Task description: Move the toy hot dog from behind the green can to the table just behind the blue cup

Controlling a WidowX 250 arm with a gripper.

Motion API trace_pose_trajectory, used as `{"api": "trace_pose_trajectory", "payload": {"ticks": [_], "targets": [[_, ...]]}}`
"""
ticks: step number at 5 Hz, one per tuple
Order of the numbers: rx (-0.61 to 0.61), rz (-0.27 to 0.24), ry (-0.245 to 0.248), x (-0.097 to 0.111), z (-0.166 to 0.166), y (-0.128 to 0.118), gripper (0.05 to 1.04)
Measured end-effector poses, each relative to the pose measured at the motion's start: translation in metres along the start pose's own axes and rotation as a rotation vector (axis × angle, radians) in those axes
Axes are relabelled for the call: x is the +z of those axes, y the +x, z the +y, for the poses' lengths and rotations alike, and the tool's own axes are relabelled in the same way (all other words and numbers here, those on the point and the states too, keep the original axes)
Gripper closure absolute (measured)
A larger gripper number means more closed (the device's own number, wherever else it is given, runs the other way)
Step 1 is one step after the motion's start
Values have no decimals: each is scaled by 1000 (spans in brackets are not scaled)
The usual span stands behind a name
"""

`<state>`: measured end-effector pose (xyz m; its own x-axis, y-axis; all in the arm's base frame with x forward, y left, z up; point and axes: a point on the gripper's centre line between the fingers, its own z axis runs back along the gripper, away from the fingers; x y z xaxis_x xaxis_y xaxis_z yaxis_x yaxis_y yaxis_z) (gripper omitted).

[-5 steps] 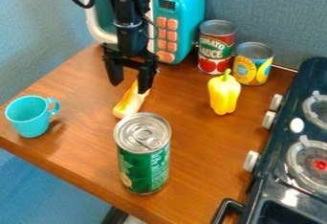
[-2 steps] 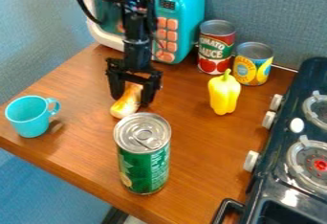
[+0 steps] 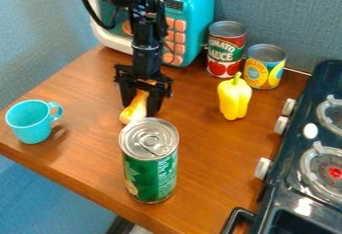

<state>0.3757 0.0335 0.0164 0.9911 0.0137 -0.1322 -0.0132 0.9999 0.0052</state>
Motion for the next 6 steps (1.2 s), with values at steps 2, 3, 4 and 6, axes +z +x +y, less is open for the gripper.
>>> {"api": "trace_pose_trajectory", "payload": {"ticks": [2,3,4,6], "targets": [[-29,-69,-17,18,13,-5,375],[-15,-116,0,39,28,-6,375],[46,-118,1,49,54,-7,375],[103,-16,73,37,88,-4,375]]}}
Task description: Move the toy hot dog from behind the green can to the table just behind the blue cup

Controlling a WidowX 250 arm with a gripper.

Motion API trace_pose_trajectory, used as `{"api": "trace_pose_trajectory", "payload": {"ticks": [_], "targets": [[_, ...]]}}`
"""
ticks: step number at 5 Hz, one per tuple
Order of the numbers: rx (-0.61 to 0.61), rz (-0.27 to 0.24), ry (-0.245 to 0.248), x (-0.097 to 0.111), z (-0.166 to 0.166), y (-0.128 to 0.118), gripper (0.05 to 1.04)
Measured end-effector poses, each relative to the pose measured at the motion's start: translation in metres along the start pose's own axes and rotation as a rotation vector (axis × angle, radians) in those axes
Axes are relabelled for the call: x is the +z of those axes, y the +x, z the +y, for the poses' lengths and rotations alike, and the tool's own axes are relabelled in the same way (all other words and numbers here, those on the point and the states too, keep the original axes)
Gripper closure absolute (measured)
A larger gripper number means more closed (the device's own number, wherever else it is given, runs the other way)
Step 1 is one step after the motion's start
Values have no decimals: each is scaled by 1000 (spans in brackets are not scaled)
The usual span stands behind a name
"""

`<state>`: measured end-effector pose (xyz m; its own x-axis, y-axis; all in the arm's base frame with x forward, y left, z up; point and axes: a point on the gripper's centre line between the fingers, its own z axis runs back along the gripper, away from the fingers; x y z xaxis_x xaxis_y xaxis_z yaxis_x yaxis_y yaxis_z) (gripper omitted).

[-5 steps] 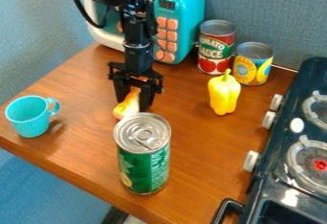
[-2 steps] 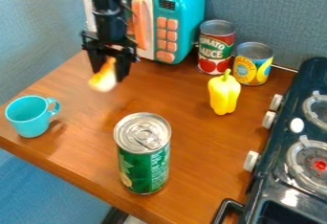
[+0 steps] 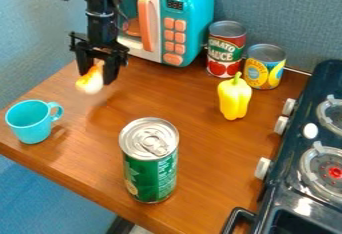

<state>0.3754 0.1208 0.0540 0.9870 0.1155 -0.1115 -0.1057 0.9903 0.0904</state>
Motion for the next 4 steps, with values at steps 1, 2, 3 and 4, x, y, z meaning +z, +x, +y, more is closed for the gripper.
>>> {"api": "trace_pose_trajectory", "payload": {"ticks": [1,2,3,4], "targets": [[27,8,-1,-4,25,2,375],[59,23,-4,-10,41,2,376],[52,28,-6,-12,43,4,375],[40,43,-4,-19,46,4,375]]}}
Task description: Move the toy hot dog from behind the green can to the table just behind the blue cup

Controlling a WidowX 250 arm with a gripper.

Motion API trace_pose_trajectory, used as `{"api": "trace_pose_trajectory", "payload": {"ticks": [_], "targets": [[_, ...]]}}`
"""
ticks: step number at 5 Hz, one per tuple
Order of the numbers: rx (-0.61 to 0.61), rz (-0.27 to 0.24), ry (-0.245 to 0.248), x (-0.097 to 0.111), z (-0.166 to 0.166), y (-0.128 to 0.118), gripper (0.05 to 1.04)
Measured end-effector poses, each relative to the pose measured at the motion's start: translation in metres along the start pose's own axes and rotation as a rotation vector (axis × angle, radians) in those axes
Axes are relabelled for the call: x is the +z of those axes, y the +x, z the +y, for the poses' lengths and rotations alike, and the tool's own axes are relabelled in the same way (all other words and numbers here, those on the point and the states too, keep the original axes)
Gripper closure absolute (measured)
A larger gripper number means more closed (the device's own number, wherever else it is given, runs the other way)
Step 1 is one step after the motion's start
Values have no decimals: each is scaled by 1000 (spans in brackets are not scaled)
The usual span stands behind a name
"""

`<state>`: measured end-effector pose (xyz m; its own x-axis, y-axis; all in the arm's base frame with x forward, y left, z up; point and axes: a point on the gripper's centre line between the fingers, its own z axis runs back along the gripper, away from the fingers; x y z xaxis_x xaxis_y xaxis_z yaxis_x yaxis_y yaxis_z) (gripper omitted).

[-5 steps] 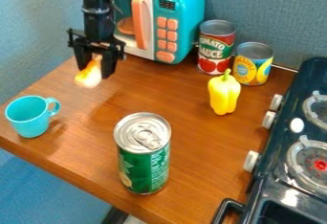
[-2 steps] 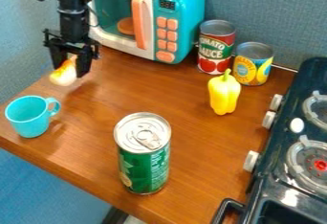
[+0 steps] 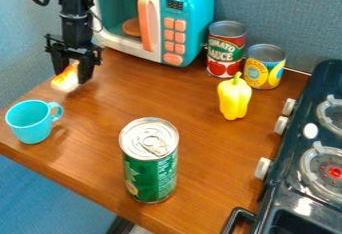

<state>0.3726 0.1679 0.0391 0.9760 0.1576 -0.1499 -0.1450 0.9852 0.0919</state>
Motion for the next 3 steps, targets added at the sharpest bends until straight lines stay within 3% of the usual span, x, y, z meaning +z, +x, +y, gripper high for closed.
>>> {"api": "trace_pose_trajectory", "payload": {"ticks": [2,3], "targets": [[-22,-6,28,-8,3,4,375],[-60,-61,36,-16,2,8,380]]}}
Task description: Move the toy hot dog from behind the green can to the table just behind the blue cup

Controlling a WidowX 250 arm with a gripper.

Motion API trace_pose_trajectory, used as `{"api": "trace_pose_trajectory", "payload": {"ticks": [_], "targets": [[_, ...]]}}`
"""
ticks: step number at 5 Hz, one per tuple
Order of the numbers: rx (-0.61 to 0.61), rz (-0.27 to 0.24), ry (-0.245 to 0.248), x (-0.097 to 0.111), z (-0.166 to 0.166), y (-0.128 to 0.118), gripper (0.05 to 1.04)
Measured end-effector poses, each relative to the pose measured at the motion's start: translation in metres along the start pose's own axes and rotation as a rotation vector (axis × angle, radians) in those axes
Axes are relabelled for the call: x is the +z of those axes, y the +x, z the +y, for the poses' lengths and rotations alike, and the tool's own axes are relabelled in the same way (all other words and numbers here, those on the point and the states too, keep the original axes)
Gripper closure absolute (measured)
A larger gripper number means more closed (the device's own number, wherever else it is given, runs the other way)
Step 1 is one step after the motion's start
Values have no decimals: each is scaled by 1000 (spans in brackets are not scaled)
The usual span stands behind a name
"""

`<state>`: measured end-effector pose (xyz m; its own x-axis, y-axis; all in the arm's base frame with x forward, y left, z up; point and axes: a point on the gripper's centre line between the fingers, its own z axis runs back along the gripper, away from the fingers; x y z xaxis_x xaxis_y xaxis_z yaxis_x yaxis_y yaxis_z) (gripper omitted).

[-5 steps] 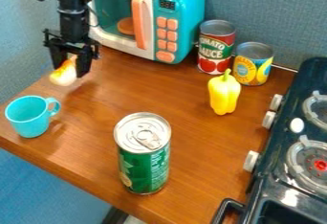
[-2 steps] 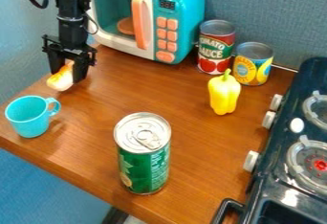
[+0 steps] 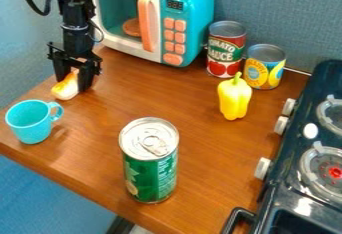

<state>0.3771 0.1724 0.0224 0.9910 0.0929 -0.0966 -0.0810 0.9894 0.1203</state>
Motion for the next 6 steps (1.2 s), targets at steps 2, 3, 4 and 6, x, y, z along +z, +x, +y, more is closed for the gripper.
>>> {"api": "trace_pose_trajectory", "payload": {"ticks": [2,3,4,6], "targets": [[11,-45,-48,1,-9,-2,85],[22,-99,-33,22,-7,-3,78],[21,-169,4,52,-2,-3,83],[-136,-169,21,86,-62,-3,83]]}}
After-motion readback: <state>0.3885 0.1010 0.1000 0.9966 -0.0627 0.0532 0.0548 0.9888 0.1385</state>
